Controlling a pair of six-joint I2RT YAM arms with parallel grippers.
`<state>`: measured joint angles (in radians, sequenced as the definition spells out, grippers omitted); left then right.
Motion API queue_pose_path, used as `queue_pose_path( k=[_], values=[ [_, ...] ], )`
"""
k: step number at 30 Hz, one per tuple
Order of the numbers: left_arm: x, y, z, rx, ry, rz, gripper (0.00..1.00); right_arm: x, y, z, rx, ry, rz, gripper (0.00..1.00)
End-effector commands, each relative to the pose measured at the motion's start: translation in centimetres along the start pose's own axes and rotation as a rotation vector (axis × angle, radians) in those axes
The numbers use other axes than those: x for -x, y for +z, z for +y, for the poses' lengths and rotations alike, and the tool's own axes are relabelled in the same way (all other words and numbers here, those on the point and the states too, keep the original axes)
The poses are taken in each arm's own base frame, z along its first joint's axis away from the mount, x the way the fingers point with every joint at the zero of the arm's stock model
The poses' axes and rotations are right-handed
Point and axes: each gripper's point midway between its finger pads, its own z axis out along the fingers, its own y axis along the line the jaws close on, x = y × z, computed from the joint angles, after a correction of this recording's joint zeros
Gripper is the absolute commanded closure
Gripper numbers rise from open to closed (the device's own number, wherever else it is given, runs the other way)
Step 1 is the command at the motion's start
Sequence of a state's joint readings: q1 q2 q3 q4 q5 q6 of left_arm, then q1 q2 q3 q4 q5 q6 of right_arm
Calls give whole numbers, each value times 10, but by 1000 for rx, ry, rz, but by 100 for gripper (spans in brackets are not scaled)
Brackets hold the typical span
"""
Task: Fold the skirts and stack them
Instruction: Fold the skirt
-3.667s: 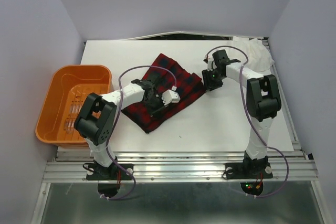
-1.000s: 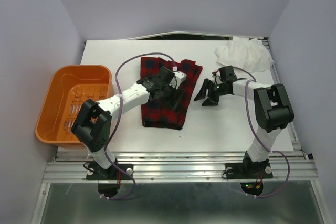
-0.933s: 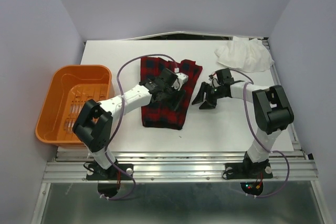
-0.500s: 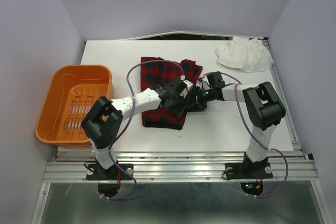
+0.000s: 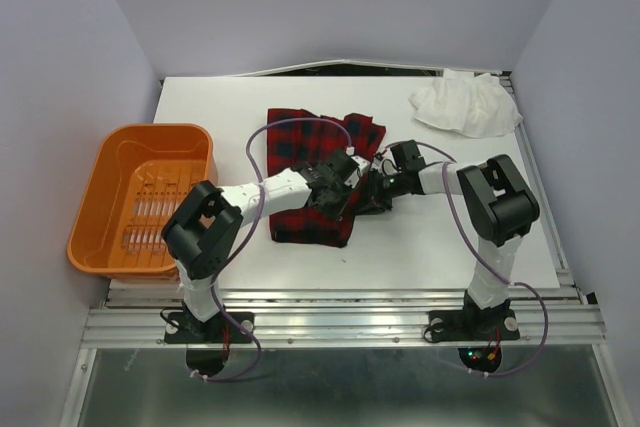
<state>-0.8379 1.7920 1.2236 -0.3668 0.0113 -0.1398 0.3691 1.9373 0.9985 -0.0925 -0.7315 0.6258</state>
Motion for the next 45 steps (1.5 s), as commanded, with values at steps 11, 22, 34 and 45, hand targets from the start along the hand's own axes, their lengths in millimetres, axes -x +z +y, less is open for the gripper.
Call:
queue_pose_path(
  k=[11,22,34,45],
  values=[
    [29,-31,-29,-152,31,-98,100,-15,27,-19,-65,-10,54,98],
    [32,-30,-39,-193,31,-106,100,-13,26,-18,-72,-9,49,99],
    [0,20,-39,-219,68,-18,100,-11,17,-17,-97,-43,18,94],
    [-25,38,-27,-262,44,27,82,30,-50,-33,-188,-118,1,99]
  ],
)
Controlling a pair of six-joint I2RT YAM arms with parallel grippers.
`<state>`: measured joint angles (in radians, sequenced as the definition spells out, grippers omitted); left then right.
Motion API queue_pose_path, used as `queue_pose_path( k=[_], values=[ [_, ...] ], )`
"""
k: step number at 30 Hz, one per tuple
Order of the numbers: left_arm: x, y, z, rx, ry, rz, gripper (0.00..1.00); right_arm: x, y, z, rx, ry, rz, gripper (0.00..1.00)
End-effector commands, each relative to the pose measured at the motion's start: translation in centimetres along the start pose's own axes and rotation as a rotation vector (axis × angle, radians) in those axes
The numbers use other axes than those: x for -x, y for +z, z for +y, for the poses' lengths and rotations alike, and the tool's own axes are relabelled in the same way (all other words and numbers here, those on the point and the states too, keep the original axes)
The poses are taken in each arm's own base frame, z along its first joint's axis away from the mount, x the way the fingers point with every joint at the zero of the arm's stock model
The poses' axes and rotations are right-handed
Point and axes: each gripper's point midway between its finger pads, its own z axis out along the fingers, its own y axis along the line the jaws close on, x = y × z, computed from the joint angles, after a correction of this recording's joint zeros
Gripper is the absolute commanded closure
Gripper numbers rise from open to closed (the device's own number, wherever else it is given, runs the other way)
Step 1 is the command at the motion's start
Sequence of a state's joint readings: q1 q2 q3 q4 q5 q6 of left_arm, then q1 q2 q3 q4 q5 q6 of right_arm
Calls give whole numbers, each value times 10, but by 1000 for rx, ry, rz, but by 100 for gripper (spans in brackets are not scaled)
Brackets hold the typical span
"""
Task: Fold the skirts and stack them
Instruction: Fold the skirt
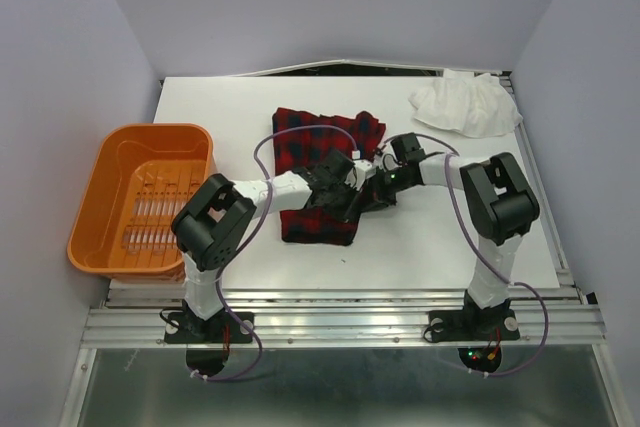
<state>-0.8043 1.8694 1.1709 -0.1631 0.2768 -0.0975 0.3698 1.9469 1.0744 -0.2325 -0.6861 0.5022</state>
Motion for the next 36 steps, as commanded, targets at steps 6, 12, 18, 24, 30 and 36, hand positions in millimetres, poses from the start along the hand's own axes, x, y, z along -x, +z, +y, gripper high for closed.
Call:
queue_pose_path(
  k=[6,12,18,24,30,36],
  values=[
    [-29,5,1,-29,52,45,73,99,-107,-3,-145,-202,-243,99],
    [-40,9,4,-17,61,81,74,178,-137,53,-85,-309,-424,96],
    [-42,8,8,5,60,92,75,193,-117,41,-85,-250,-387,97],
    [-1,-23,4,0,74,-61,92,138,-87,-17,-176,-186,-254,99],
    [34,-49,-1,-39,45,-141,100,77,-60,-64,-222,-82,-107,99],
    [48,-67,-17,-98,44,-176,100,7,-38,-65,-118,34,22,99]
  ],
)
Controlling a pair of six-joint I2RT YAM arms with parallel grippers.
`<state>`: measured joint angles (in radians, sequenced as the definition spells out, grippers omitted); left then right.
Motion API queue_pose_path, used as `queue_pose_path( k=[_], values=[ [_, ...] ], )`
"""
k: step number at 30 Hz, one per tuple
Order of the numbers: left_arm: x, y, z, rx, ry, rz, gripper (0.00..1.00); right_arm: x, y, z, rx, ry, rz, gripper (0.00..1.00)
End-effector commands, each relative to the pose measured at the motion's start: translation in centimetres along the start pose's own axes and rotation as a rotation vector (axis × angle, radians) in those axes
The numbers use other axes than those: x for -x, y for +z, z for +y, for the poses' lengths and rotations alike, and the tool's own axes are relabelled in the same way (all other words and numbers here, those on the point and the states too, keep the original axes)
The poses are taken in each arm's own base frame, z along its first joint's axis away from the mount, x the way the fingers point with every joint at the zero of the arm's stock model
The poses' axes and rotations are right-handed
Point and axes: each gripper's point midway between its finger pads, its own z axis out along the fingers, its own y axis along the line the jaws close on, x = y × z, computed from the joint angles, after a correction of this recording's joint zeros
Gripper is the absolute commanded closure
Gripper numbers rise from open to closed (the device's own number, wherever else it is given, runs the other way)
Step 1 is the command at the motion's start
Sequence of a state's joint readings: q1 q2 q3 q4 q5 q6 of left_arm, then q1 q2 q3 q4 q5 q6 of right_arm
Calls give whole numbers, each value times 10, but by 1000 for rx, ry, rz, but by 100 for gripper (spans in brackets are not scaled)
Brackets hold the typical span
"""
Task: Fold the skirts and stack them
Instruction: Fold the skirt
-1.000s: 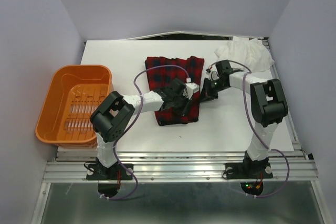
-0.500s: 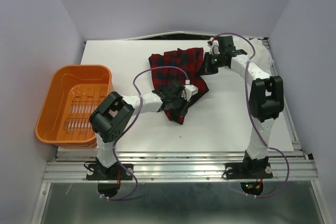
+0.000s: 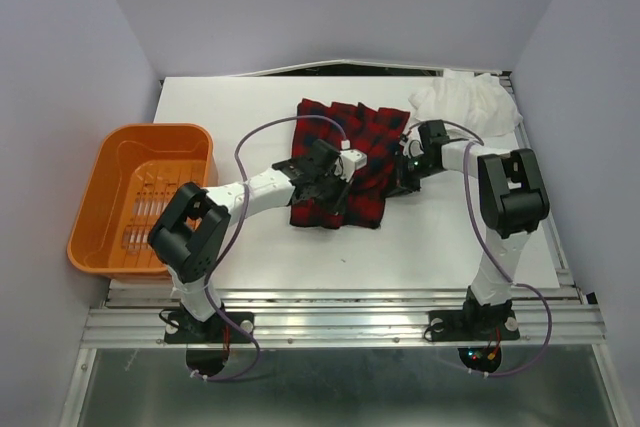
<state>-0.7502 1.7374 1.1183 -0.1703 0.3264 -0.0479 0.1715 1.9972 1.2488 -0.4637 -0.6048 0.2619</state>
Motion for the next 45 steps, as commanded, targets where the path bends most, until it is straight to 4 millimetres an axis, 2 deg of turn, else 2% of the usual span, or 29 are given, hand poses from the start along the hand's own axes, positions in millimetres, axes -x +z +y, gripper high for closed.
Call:
queue_pose_path(
  k=[1,3,4,8,12,20,22,24,26,28,29,32,33,35,36,38,42,45],
  values=[
    [41,-29,-24,-76,15,-109,100,-60,11,-1,35,72,121,99],
    [45,-29,-29,-97,-4,-117,100,-62,10,13,74,46,100,99],
    [47,-28,-30,-101,-10,-120,100,-63,11,13,76,53,99,99],
    [60,-20,-35,-134,-30,-134,100,-65,7,34,120,28,78,99],
    [64,-10,-43,-176,-42,-127,100,-67,7,41,122,20,73,99],
    [44,26,-36,-151,-31,-54,100,-71,13,47,144,35,89,99],
    [36,33,-34,-132,-4,-35,100,-71,13,47,142,35,90,99],
    [21,43,-23,-90,1,7,100,-71,12,48,144,33,87,98],
    [0,52,-14,-60,18,76,100,-66,9,52,148,17,73,94],
    [-17,57,-3,-23,20,122,100,-62,6,49,117,-23,68,87],
    [-32,58,3,-3,9,159,100,-60,0,50,89,-28,81,81],
    [-48,55,11,0,-39,183,100,-51,-15,22,-44,-33,46,73],
    [-57,54,11,-16,-55,203,100,-50,-23,14,-90,-35,45,68],
    [-68,55,11,-19,-62,233,100,-50,-36,4,-119,0,58,48],
    [-70,56,12,-19,-63,238,100,-47,-40,4,-114,11,54,26],
    [-77,59,13,-17,-71,262,100,-35,-50,13,-83,24,25,24],
    [-77,62,13,-27,-69,271,100,-3,-67,30,-69,47,-77,25],
    [-76,62,14,-17,-69,271,100,23,-74,29,-109,78,-150,25]
  ],
)
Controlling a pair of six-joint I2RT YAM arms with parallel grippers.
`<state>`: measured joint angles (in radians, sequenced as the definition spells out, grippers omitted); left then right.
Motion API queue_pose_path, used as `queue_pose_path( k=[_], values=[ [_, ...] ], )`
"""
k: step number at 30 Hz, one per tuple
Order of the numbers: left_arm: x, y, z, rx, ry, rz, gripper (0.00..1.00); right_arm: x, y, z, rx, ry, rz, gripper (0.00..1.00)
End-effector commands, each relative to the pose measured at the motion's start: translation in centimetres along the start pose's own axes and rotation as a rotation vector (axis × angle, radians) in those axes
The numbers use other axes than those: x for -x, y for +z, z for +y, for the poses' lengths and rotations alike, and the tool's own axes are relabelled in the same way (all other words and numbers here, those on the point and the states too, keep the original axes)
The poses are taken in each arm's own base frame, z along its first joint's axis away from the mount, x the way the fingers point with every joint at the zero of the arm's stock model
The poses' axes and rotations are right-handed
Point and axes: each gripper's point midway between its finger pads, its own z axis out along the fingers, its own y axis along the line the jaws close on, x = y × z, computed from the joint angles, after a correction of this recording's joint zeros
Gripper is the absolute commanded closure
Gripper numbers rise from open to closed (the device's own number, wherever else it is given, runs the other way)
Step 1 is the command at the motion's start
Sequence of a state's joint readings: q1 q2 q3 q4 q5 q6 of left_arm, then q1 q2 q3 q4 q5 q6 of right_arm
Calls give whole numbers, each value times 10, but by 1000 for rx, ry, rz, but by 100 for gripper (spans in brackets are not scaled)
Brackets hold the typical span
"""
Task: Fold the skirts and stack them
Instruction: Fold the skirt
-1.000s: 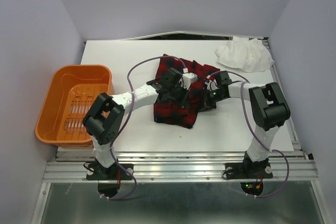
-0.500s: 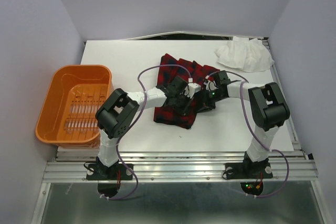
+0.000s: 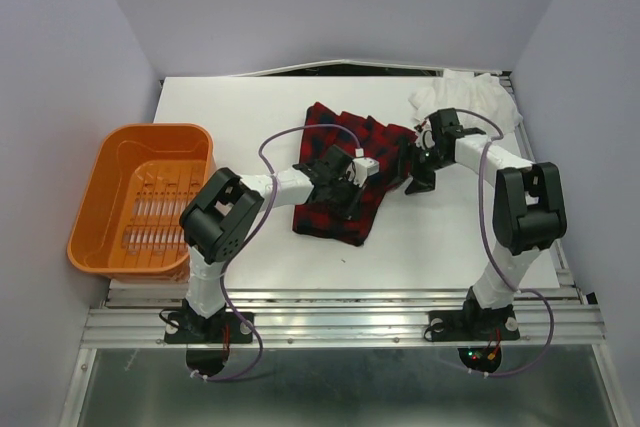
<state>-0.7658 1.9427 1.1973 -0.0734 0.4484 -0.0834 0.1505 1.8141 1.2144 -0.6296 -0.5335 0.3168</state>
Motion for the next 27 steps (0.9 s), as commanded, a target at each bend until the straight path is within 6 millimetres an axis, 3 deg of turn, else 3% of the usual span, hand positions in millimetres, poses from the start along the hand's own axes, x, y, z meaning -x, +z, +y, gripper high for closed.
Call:
queue_pose_path(
  k=[1,5,7,9,14,17,19,26,27],
  values=[
    [-70,9,31,113,-53,219,100,41,-22,17,-38,10,-134,25],
    [-71,9,31,113,-55,224,100,56,-6,14,-43,74,-119,22],
    [-71,8,31,114,-54,221,100,68,2,2,-84,110,-131,14],
    [-71,8,31,119,-49,219,100,73,11,-7,-115,131,-127,13],
    [-70,6,29,120,-39,209,100,80,21,-9,-113,161,-116,16],
    [-71,6,28,123,-36,209,100,82,23,-10,-118,165,-120,32],
    [-72,6,29,124,-38,210,100,87,19,-14,-128,168,-145,48],
    [-75,8,29,116,-42,220,100,104,-2,-8,-151,111,-242,74],
    [-73,8,28,114,-40,217,100,108,-4,-6,-152,97,-253,85]
  ],
)
